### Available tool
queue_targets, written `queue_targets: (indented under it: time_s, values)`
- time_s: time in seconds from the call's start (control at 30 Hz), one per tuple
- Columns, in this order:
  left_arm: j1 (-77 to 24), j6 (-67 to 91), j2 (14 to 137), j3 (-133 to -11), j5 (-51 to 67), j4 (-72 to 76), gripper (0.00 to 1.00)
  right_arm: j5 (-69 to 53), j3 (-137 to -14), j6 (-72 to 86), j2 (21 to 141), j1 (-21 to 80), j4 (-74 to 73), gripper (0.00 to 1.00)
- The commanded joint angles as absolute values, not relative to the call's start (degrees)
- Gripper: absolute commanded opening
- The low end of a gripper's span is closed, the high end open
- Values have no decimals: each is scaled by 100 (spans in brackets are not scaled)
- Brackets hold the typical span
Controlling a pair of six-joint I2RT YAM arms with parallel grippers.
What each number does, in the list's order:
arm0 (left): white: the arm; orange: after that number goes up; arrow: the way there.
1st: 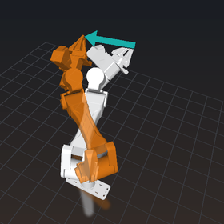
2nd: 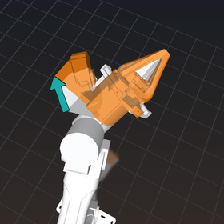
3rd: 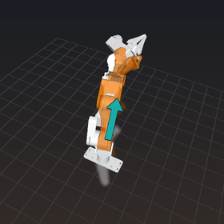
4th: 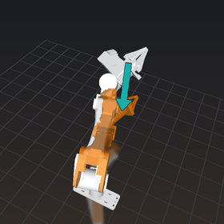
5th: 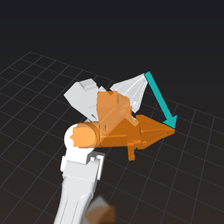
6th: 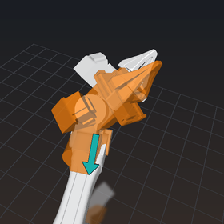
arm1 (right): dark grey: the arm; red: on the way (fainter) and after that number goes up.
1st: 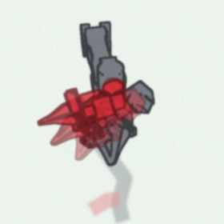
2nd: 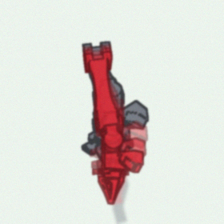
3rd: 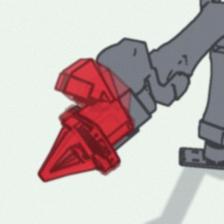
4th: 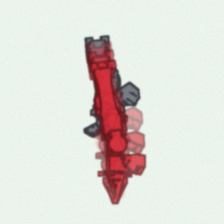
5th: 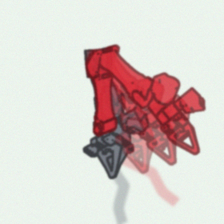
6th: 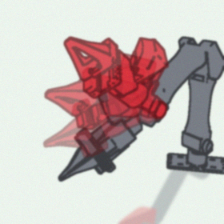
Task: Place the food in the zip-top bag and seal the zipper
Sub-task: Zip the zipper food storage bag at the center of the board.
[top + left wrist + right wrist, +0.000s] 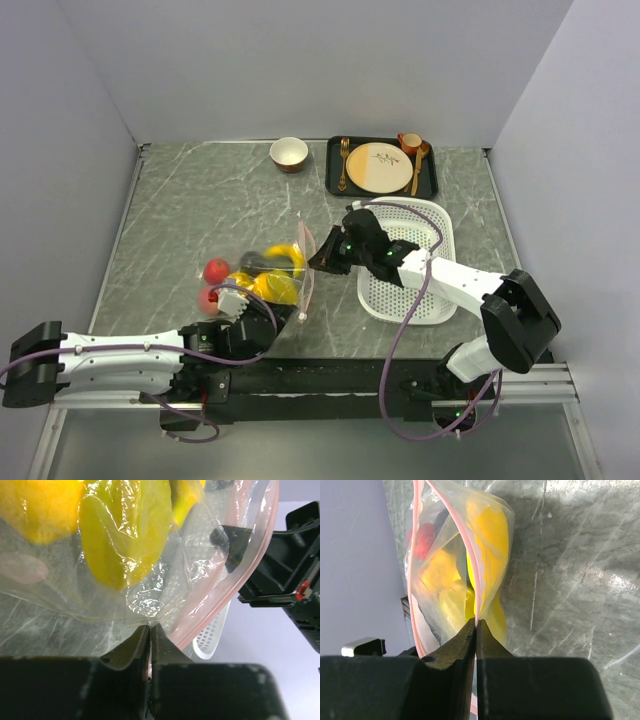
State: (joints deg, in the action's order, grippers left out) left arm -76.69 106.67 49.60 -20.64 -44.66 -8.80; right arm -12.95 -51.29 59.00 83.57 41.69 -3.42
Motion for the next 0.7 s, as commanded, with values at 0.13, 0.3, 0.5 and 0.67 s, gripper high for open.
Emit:
queue_targets:
  time_s: [0.13, 0.3, 0.5, 0.67]
  values:
    - [-7699, 10784, 4702, -2101, -4790, -1028, 1, -539, -5344, 5257, 7990, 4245, -1018, 41]
    - [-7699, 10723, 4544, -2048, -4851, -1046, 1, -9, -5037, 5062, 6980, 4245, -1519, 56]
    - [-7699, 10565, 4351, -2021, -4904, -1055, 1, -552, -4010, 5404, 5960, 4438, -1153, 56]
    - [-7699, 10389, 4412, -2100, -4887, -1081, 1, -782, -3648, 5686, 5967, 4886, -870, 52]
